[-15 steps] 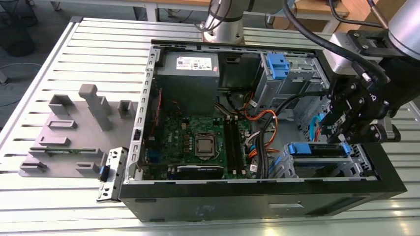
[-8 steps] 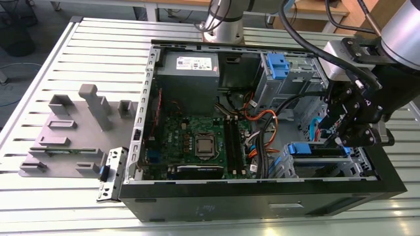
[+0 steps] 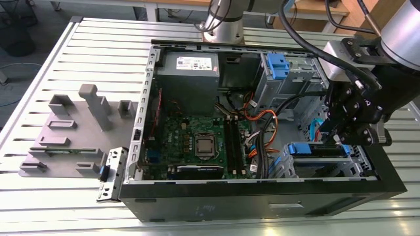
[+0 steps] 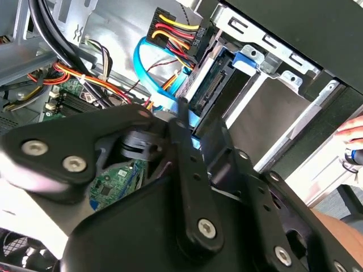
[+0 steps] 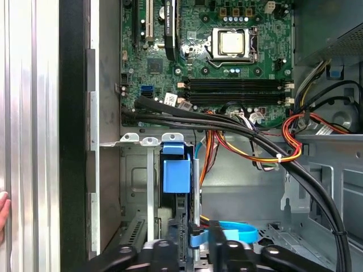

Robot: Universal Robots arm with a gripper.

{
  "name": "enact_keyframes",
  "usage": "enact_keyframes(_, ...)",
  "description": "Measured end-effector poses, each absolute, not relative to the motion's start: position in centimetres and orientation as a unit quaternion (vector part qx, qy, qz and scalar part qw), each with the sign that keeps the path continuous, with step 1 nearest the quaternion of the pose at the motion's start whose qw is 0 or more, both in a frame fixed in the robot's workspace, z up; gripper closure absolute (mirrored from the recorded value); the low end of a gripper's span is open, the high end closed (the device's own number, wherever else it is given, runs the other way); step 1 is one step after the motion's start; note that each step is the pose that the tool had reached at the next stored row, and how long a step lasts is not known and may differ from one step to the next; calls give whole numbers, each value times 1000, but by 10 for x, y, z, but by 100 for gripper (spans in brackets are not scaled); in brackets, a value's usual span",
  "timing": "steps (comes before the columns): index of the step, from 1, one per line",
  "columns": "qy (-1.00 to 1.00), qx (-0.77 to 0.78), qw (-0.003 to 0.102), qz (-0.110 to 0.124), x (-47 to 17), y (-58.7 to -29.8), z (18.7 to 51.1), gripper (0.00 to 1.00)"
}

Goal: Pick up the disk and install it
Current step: 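Insert the first disk wire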

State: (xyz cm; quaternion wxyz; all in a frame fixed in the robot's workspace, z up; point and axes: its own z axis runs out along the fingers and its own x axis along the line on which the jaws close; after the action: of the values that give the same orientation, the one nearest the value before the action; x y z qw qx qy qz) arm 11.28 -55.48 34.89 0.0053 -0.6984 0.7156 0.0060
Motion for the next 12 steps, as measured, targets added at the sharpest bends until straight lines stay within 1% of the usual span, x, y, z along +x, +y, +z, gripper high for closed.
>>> enact_keyframes(2,716,-698,5,6,113,-555,349,72)
enact_keyframes(3,716,-698,5,6,113,-555,349,72)
enact_keyframes(5,716,-698,5,6,113,-555,349,83)
enact_keyframes(12,716,-698,5,6,113,-555,348,84)
